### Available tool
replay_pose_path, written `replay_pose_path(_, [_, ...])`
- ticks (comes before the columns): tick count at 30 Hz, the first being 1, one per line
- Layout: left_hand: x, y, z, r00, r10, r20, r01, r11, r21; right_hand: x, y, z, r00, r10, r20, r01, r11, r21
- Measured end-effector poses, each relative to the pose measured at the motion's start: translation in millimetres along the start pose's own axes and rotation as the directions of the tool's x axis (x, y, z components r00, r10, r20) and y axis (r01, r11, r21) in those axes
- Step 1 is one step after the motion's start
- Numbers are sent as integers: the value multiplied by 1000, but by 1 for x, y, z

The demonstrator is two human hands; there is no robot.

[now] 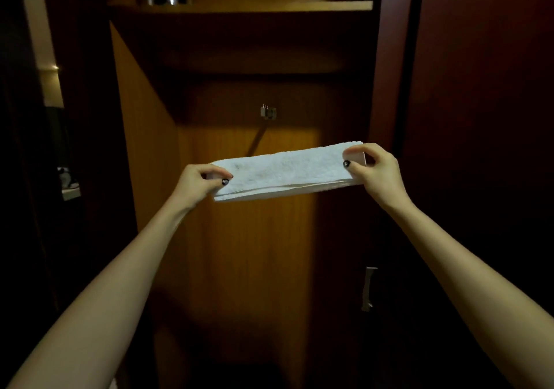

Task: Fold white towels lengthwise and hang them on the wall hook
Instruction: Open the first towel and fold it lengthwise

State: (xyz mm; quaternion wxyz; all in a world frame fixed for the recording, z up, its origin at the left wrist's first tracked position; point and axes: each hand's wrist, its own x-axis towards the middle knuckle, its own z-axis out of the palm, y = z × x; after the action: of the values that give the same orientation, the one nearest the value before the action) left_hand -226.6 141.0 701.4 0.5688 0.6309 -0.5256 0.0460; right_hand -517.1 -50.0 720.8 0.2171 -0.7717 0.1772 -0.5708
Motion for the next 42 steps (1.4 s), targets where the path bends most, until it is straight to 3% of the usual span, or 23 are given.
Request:
replay_pose_path(2, [23,-6,-1,996,60,-60,-56,997,62,21,1,13,1000,-15,-26,15,999,28])
replay_pose_path(5, [65,-15,-6,994,109,-33,-103,984,144,63,5,29,997,-44,-65,47,998,51])
replay_pose_path(9, [131,-22,-19,982,155,-105,-154,988,25,126,17,51,995,-52,-87,57,997,56])
replay_pose_path(12, [190,-26,-30,967,119,-224,-153,978,-140,173,29,77,990,-65,-125,77,992,95])
replay_pose_path(16, [265,-42,-32,957,42,-288,-103,974,-202,237,47,117,983,-43,-179,68,988,136])
replay_pose_path(20, [326,-71,-25,954,-26,-299,-57,963,-263,293,71,154,992,15,-125,4,989,146])
replay_pose_path(23, [363,-95,-19,953,-24,-301,-39,979,-200,326,89,170,997,58,-56,-53,995,85])
replay_pose_path(31, [420,-147,14,990,-81,-118,67,991,-115,370,167,207,962,263,68,-269,957,104])
replay_pose_path(35, [427,-177,38,962,-265,-60,258,961,-104,367,198,219,924,369,99,-380,913,148])
replay_pose_path(42, [404,-205,74,927,-288,239,365,838,-406,328,215,227,835,507,215,-550,786,282])
